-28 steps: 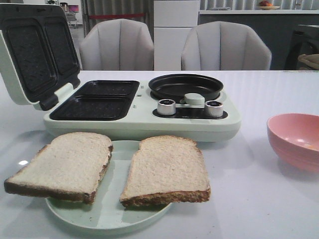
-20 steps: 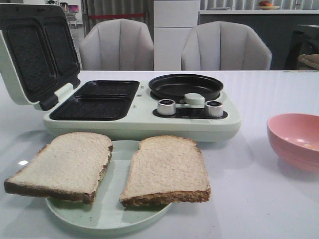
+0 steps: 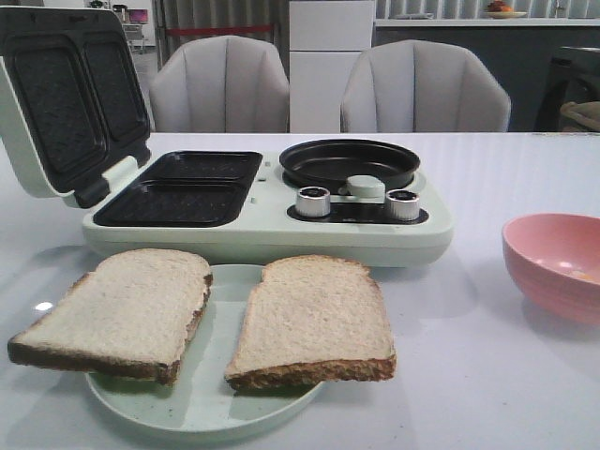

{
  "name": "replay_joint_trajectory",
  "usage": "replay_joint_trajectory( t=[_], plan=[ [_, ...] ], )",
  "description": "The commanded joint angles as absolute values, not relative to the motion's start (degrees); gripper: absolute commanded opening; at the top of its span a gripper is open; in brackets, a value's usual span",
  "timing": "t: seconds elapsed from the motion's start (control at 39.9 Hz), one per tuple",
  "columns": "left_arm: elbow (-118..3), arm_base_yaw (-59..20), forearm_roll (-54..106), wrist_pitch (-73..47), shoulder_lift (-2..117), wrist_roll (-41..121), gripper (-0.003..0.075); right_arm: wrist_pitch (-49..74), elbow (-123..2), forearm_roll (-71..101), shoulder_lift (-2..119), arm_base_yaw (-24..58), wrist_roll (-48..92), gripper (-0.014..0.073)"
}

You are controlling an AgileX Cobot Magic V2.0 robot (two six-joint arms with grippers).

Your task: Make breakfast with bread and shrimp

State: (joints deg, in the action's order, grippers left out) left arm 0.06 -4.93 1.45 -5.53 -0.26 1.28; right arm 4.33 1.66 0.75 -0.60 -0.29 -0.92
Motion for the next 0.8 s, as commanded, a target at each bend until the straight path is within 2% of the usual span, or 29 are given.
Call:
replay_joint_trajectory(
  t=[0.0, 0.58, 0.78],
  plan=[
    [0.6, -5.4, 1.4, -0.9, -1.4, 0.9, 0.0101, -0.8, 0.6, 0.8, -1.8, -0.6, -0.4, 0.0052],
    [0.1, -5.4, 0.6, 5.0, -1.4, 0.9, 0.0101, -1.8, 0.2, 0.8, -1.8, -0.6, -0.4, 0.0052],
    [-6.6, -5.4, 3.2, 6.3, -1.3, 0.9, 0.0101, 4.4, -8.7, 1.4, -1.8, -0.5, -0.4, 0.0052]
  ],
)
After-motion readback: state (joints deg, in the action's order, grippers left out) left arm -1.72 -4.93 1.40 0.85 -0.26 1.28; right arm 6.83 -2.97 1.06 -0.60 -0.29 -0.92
